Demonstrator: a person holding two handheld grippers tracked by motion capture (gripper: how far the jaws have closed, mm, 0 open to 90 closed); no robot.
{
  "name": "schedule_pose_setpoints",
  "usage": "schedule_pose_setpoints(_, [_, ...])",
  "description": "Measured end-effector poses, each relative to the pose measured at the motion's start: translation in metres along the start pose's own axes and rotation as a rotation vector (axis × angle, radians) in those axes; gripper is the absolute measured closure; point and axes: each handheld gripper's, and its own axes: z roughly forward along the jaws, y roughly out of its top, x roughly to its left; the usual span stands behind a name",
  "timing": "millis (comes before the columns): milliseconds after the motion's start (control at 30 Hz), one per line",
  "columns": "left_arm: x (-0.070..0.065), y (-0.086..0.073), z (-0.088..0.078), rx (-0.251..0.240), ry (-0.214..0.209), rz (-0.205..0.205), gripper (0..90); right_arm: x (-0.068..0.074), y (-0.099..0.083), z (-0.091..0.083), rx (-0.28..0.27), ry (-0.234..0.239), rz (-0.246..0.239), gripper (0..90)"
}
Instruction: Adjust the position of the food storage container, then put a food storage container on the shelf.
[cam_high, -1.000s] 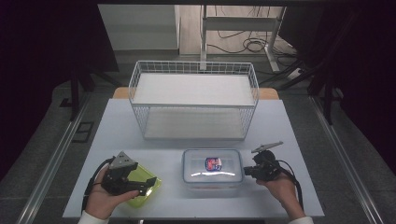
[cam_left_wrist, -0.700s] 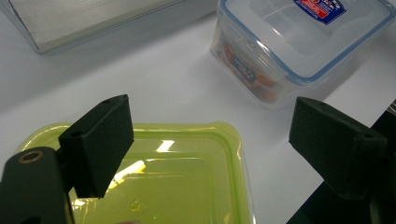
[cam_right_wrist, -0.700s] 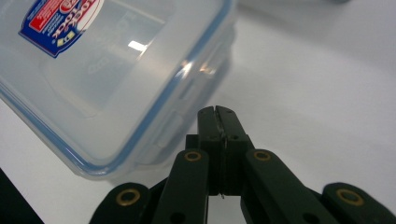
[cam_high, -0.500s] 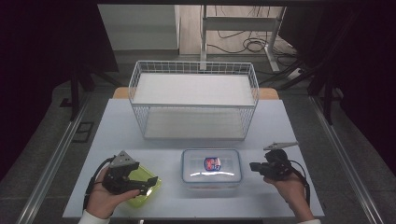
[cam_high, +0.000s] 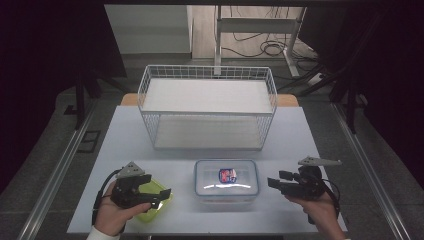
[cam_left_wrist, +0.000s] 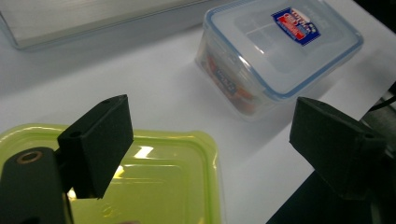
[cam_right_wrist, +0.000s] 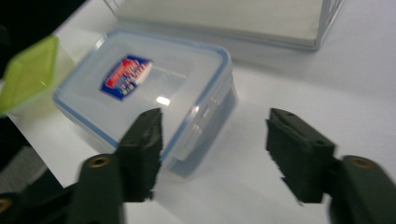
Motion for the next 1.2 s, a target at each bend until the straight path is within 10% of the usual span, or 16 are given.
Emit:
schedule_pose_setpoints(533, [-0.007,0.001,0.001,-0.009,-0.028,-0.04,11.2,0.0,0.0,0.008,-0.012,0.054,0.023,24.3])
schedule_pose_setpoints(1200, [-0.061,0.035,0.029,-0.012,-0.15,-0.093,6.9,0.0,0.005,0.002,-0.033,0.074,0.027,23.7])
